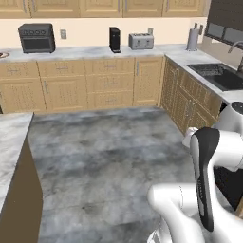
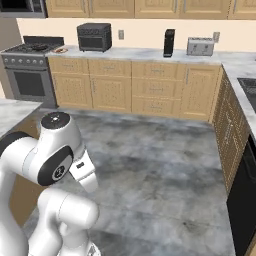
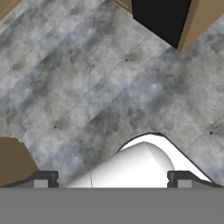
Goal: Place the cold items (broccoli and cucumber) from the fridge in one tupperware on the dining counter. Place the warm items (kebab skewer and hot dog) in the stove area in another tupperware.
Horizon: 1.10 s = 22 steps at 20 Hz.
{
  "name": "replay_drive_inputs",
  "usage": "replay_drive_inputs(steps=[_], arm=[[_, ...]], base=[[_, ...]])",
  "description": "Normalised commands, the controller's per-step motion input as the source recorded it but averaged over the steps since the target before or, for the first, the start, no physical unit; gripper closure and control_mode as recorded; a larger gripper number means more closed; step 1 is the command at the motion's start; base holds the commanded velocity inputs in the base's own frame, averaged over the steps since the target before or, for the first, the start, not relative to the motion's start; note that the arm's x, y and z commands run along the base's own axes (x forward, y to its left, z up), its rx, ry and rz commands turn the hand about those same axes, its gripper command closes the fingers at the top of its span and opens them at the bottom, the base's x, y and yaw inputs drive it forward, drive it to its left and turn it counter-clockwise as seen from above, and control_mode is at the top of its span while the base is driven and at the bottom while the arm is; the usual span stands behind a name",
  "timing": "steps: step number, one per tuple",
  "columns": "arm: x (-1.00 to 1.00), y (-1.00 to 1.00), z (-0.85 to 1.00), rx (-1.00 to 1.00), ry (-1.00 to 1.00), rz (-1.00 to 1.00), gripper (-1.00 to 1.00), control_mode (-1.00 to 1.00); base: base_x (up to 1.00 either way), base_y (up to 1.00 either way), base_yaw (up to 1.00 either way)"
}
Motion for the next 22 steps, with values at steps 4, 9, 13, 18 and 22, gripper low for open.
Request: replay_drive_inputs(steps=[4, 9, 13, 18, 22], arm=[[0.0, 0.0, 0.0, 0.0, 0.0, 0.0, -1.0, 1.0], [0.0, 0.0, 0.0, 0.0, 0.0, 0.0, -1.0, 1.0], [0.0, 0.0, 0.0, 0.0, 0.0, 0.0, -1.0, 1.0], [0.0, 0.0, 0.0, 0.0, 0.0, 0.0, -1.0, 1.0], [0.0, 0.0, 0.0, 0.0, 0.0, 0.0, -1.0, 1.0]], base=[[1.0, -0.02, 0.0], [1.0, 0.0, 0.0], [1.0, 0.0, 0.0], [1.0, 0.0, 0.0], [1.0, 0.0, 0.02]])
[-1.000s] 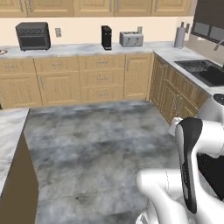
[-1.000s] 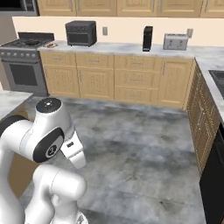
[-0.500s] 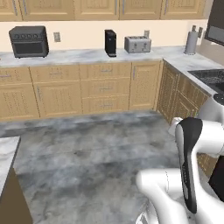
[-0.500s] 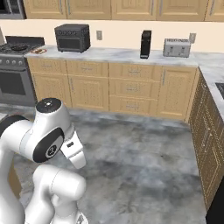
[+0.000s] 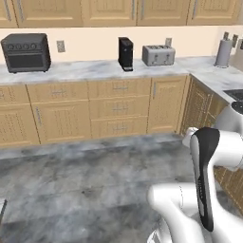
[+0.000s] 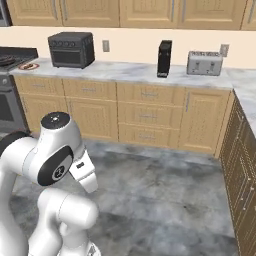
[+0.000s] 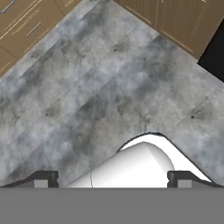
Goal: Place the cold items (broccoli and cucumber) from the fridge in one tupperware on the dining counter. Place the warm items (kebab skewer and hot dog) in the stove area in another tupperware.
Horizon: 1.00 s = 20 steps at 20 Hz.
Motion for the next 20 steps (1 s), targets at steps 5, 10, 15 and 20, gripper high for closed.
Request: replay_drive_inputs(steps=[5, 10, 15, 20], arm=[[0.0, 0.0, 0.0, 0.0, 0.0, 0.0, -1.0, 1.0], [0.0, 0.0, 0.0, 0.0, 0.0, 0.0, -1.0, 1.0], [0.0, 0.0, 0.0, 0.0, 0.0, 0.0, -1.0, 1.0], [0.0, 0.0, 0.0, 0.0, 0.0, 0.0, -1.0, 1.0]], base=[[1.0, 0.0, 0.07], [1.0, 0.02, 0.13], [1.0, 0.16, 0.23], [0.82, 0.3, 0.4]])
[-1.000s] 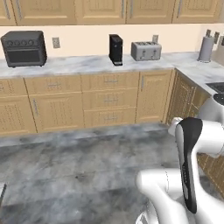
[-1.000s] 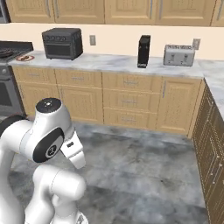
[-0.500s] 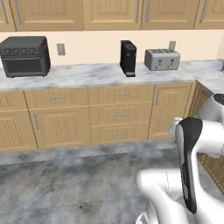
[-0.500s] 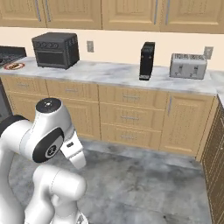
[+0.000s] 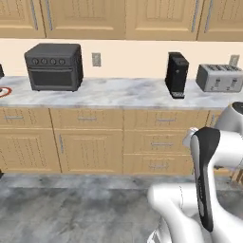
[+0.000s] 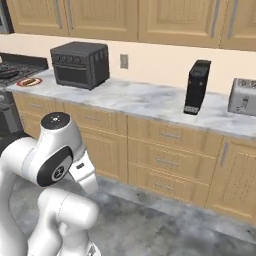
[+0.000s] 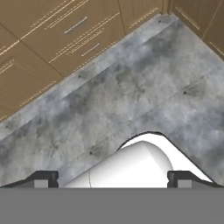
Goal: Place the cold items (broccoli and cucumber) from the fridge in one tupperware on the dining counter. Place the warm items (kebab skewer and hot dog) in the stove area in another tupperware.
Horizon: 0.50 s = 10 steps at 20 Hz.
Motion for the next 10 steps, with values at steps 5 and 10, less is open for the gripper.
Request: replay_drive_inputs(steps=[5, 10], arm=[[0.0, 0.0, 0.0, 0.0, 0.0, 0.0, -1.0, 1.0], [0.0, 0.0, 0.0, 0.0, 0.0, 0.0, -1.0, 1.0]], base=[[0.63, 0.28, 0.47], [0.94, 0.48, 0.27]])
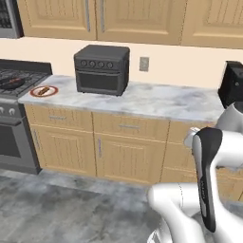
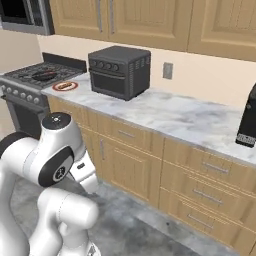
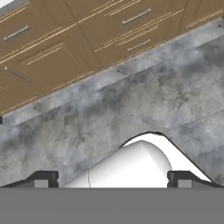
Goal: Place the cold items (broccoli and cucumber) from the fridge in one tupperware on the dining counter. Place the warm items (kebab skewer and hot dog) in the stove area in another tupperware.
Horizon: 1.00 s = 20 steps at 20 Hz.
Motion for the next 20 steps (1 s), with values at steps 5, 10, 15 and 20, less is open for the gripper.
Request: replay_drive_inputs(steps=[5, 10, 15, 20], arm=[[0.0, 0.0, 0.0, 0.0, 0.0, 0.0, -1.0, 1.0], [0.0, 0.0, 0.0, 0.0, 0.0, 0.0, -1.0, 1.0], [0.0, 0.0, 0.0, 0.0, 0.0, 0.0, -1.0, 1.0], [0.0, 0.0, 0.0, 0.0, 0.0, 0.0, -1.0, 1.0]], base=[[1.0, 0.47, 0.01], [0.8, 0.74, -0.02], [0.54, 0.87, -0.08], [0.54, 0.78, -0.09]])
